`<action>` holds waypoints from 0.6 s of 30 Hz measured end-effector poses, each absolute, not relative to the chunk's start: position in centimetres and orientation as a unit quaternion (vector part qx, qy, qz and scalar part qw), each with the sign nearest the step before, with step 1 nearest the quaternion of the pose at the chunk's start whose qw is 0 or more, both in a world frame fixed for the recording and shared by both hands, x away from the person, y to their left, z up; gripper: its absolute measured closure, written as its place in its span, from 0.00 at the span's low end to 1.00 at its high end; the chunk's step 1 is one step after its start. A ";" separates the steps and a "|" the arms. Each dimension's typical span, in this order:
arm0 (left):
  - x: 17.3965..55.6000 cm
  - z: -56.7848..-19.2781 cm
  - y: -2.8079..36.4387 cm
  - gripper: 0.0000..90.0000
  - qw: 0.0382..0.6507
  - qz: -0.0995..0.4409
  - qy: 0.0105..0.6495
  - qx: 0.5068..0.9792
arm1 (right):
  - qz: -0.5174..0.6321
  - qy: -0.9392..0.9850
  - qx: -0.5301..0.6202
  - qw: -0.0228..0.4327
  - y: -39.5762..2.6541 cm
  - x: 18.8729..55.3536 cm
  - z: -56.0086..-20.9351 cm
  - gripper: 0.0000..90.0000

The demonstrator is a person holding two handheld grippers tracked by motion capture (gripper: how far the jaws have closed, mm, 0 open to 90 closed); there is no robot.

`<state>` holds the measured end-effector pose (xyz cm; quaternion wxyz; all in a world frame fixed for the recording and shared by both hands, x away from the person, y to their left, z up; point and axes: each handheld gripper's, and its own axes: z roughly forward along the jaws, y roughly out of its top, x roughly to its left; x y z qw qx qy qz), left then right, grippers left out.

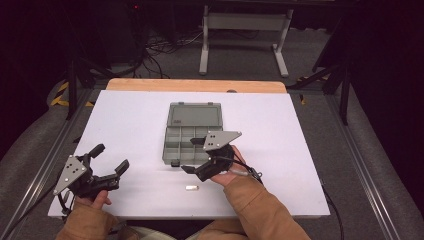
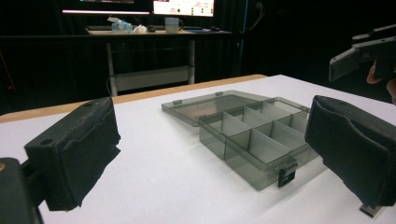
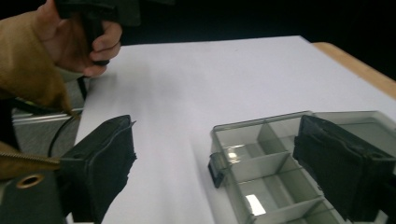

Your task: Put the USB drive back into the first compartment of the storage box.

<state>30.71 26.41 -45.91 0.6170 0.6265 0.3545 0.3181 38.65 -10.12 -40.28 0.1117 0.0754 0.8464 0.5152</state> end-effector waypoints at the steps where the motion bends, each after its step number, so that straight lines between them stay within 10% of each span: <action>1: 30.7 -45.9 26.4 0.04 0.617 0.319 0.354 0.626 | 0.500 0.857 0.066 0.105 -9.8 38.7 -40.3 0.15; 18: 30.7 -45.9 26.4 0.04 0.617 0.319 0.354 0.626 | 0.374 0.925 0.038 0.053 -8.0 38.8 -41.0 0.18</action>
